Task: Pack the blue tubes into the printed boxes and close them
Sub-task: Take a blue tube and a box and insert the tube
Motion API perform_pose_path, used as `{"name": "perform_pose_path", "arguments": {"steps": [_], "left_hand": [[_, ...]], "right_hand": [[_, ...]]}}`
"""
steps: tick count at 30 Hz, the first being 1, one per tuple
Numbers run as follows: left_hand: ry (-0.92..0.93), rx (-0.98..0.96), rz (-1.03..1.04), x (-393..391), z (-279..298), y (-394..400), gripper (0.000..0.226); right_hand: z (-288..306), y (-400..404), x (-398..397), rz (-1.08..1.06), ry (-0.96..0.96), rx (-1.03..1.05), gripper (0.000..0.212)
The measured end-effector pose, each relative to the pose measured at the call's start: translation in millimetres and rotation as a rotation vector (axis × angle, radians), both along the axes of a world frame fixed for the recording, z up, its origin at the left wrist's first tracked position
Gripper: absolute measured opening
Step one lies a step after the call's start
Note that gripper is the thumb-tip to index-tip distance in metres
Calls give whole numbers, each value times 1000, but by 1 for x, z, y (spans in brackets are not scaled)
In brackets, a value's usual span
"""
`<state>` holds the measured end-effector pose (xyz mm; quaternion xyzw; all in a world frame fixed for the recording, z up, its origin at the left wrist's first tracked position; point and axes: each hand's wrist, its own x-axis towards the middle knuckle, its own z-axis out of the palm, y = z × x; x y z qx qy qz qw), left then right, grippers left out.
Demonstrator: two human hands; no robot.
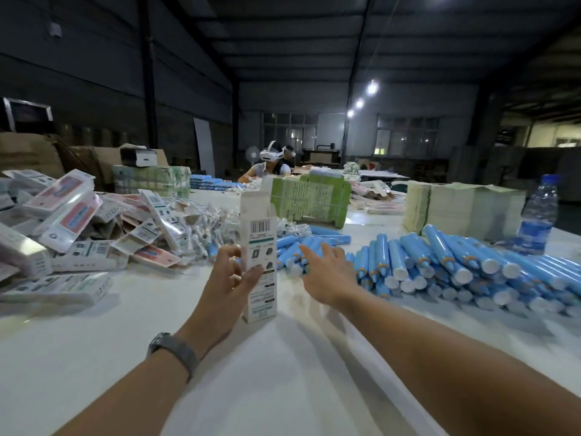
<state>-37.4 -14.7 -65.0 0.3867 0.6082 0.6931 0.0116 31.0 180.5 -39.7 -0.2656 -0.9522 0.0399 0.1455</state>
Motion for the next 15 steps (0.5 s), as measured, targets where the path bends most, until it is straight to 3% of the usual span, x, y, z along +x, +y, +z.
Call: {"name": "perform_pose_path", "arguments": {"steps": [4,11,15], "left_hand": [[-14,4,-31,6,1,-1,24],[-67,35,-76,11,5,1,24],[-94,20,-99,9,5,1,28]], "right_hand": [[1,21,-7,-61,-168,23,45],[-5,18,-15,-89,-86,103,27],[-7,21,-14,-183,101,18,20]]}}
